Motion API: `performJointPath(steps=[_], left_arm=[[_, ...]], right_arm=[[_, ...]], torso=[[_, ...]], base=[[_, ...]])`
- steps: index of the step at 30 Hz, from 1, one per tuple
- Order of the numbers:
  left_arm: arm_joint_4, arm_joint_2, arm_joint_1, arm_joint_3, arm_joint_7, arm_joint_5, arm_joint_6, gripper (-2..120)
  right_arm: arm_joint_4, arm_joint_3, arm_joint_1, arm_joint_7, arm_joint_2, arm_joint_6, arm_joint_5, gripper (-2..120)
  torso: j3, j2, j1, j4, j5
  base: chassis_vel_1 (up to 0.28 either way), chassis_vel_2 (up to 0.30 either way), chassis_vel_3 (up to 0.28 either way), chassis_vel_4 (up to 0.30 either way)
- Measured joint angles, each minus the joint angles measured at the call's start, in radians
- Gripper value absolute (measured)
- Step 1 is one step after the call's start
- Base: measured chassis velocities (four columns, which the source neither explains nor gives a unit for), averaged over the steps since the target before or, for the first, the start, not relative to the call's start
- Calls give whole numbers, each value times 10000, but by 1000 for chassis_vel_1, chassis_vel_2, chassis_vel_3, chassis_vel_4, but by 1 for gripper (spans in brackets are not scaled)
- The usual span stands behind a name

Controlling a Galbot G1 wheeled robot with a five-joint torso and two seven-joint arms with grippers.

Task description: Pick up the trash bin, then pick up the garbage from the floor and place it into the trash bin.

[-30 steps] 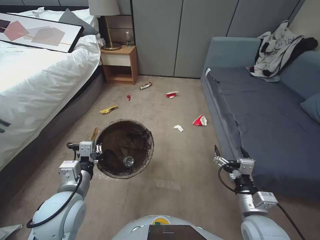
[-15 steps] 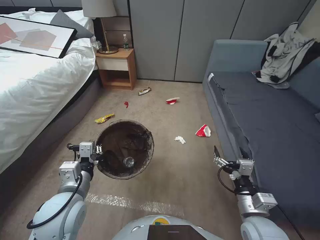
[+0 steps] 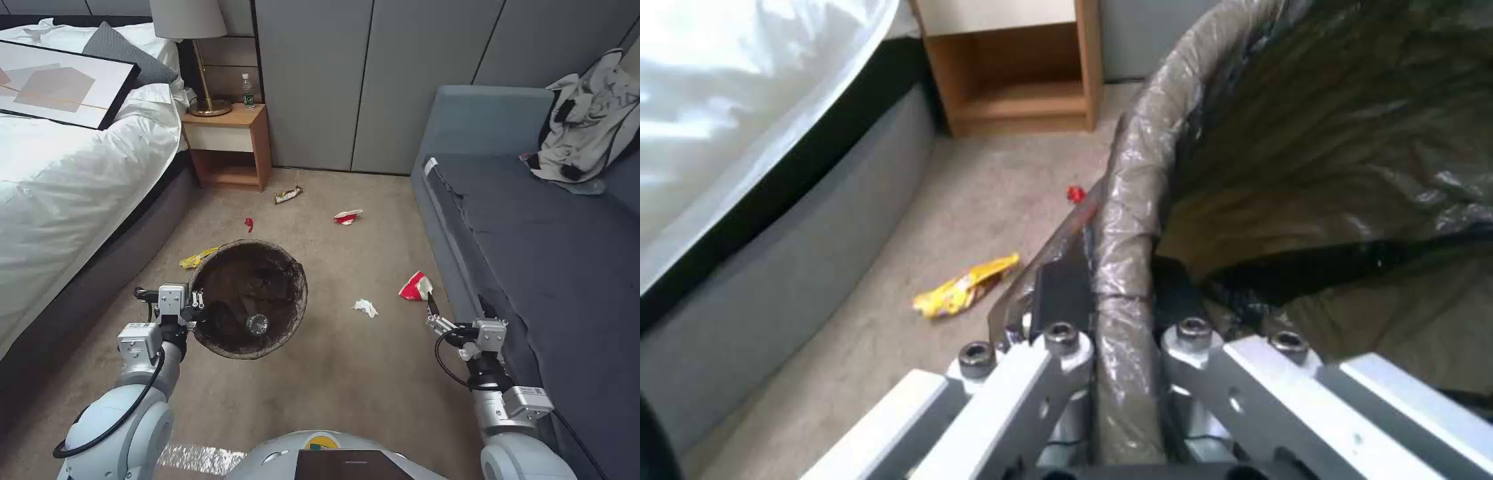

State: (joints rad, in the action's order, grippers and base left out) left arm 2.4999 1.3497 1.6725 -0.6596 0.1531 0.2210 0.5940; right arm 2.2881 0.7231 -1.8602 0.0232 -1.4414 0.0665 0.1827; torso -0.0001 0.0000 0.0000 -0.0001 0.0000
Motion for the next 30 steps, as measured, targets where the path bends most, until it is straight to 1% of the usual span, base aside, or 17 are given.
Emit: performJointPath(steps=[2, 5, 7, 11, 12, 15, 20, 26, 28, 30], left_arm=[[0, 0, -11, 1, -1, 1, 0, 3], [0, -2, -17, -2, 0, 1, 0, 3], [0, -7, -26, -5, -1, 6, 0, 3], [1, -12, -39, -15, 1, 10, 0, 3], [0, -13, -41, -13, -1, 15, 0, 3], [1, -12, -41, -13, 2, 14, 0, 3], [0, -1, -30, -1, 1, 16, 1, 3], [0, -2, 27, 12, 1, 22, 18, 3], [0, -14, 56, 14, 4, 24, 29, 3], [1, -33, 72, 8, 5, 30, 32, 3]], right_arm=[[-5, -8, 5, 1, 4, 1, -2, 100], [-12, -30, 18, 4, 8, 1, -9, 100], [-15, -46, 29, 10, 8, -3, -16, 100], [-16, -79, 39, 13, 13, -9, -30, 100], [-17, -93, 41, 14, 15, -12, -36, 100], [-25, -129, 42, 18, 20, -33, -58, 100], [-87, -155, 19, 10, 71, -68, -148, 100], [-240, -197, 33, -283, 443, -226, -120, 100], [-399, -182, 103, -676, 737, -445, 98, 100], [-575, -187, 222, -960, 1039, -750, 316, 100]], torso=[[1, 0, 0, -2, -1], [0, 0, 0, 3, 2], [1, 0, 0, 0, -5], [1, 0, 0, 2, 3], [1, 0, 0, -1, -3], [1, 0, 0, 3, 3], [3, 0, 2, 1, 1], [0, 0, 0, -1, -1], [-1, 1, -1, 3, 1], [0, 0, 0, 1, 1]], base=[[-214, 203, 204, -215], [-235, 231, 219, -213], [-231, 211, 211, -207], [-211, 207, 204, -204], [-198, 196, 223, -192], [-194, 216, 210, -207], [-143, 130, 121, -135], [-18, 3, 10, -15], [0, 0, 0, 0], [0, 0, 0, 0]])
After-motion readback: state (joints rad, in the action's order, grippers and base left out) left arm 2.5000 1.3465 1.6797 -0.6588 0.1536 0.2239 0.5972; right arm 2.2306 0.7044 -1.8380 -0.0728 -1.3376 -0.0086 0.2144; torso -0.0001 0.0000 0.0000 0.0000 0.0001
